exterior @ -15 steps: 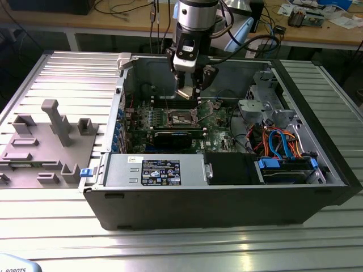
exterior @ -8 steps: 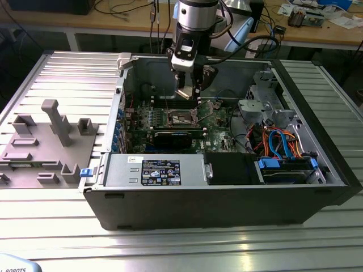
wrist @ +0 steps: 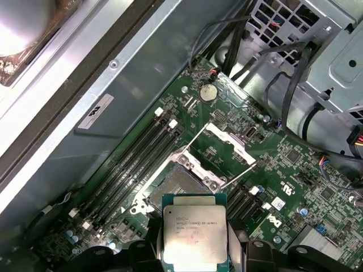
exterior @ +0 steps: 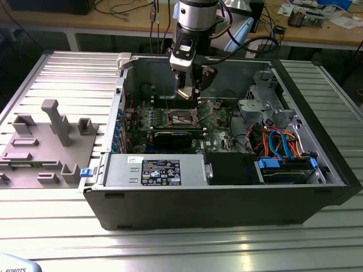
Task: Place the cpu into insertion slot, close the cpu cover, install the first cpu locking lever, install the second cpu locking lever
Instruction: 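Place the cpu into insertion slot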
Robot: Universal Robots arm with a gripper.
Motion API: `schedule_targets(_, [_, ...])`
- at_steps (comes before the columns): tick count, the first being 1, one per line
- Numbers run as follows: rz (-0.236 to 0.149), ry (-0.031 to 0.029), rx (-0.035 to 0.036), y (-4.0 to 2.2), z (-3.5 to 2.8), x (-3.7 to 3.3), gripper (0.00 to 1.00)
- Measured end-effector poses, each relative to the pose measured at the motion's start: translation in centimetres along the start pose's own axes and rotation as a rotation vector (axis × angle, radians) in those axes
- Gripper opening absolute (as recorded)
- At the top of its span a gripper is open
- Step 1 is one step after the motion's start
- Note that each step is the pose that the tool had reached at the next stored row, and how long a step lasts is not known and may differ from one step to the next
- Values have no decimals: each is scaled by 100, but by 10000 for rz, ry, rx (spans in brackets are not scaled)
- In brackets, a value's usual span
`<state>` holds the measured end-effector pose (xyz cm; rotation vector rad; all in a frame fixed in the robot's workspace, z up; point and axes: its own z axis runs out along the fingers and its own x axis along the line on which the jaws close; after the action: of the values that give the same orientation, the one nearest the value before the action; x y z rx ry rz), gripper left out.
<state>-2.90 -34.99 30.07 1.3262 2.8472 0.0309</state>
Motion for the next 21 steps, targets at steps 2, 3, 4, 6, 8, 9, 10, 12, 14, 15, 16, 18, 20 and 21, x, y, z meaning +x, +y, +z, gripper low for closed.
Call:
schedule_targets(2, [92,-2,0,0,0,0,54])
schedule_targets(3, [118,-2,-1,0,0,0,54])
schedule_targets(4, [175,-3,-2,0,0,0,54])
schedule_targets(6, [219,-4,-2,0,0,0,54])
schedule_targets(8, [301,-6,-2,0,0,0,54])
schedule_targets(9, [341,-6,-2,0,0,0,54])
schedule_targets(10, [416,-8,-3,0,0,0,54])
schedule_targets(12, [522,-9,-4,0,0,0,54])
schedule_targets(14, [548,-10,-4,1,0,-1,54])
schedule_targets(15, [601,-11,-5,1,1,-1,54])
schedule_targets(16, [643,-12,-5,1,1,-1,54])
schedule_targets(18, [698,-13,-6,1,1,0,54])
schedule_targets(20, [788,-14,-6,1,1,-1,54])
schedule_targets(21, [816,-15,-7,1,1,-1,54])
